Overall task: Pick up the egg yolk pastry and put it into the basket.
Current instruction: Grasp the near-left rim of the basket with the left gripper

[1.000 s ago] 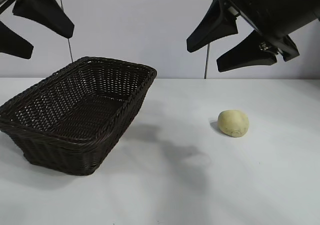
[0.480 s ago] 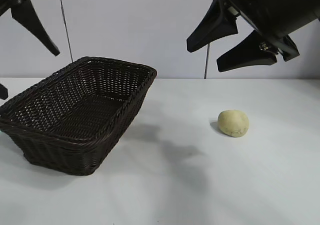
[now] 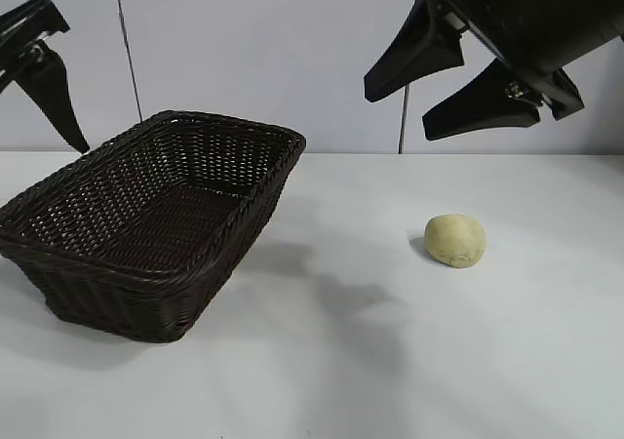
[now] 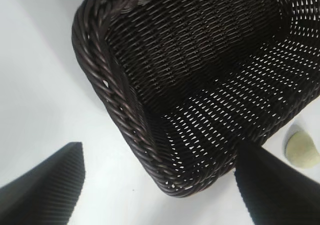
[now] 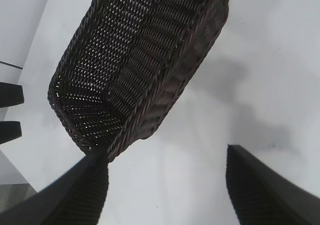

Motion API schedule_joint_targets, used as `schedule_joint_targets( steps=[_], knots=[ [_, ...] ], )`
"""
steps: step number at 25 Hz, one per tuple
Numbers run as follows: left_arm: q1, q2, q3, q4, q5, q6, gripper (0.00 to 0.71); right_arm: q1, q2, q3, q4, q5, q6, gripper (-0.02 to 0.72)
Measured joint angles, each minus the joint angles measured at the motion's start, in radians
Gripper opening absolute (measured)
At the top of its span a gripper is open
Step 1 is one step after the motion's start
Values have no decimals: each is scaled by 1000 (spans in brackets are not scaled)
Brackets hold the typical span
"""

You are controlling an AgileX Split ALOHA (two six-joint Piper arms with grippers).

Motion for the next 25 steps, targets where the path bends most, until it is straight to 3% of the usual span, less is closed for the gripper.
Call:
schedule_joint_targets(
  steps=[4,18,21,25],
  knots=[
    [-10,30,37,56,-43,-100,595,0,0,0,0,0,1,486],
    [-12,327,38,60,-261,-110,584,0,0,0,-3,0,1,486],
    [-12,336,38,57,-269,-110,484,0,0,0,-7,0,1,486],
    [-12,337,38,57,-267,-114,216,0,0,0,-7,0,1,486]
  ],
)
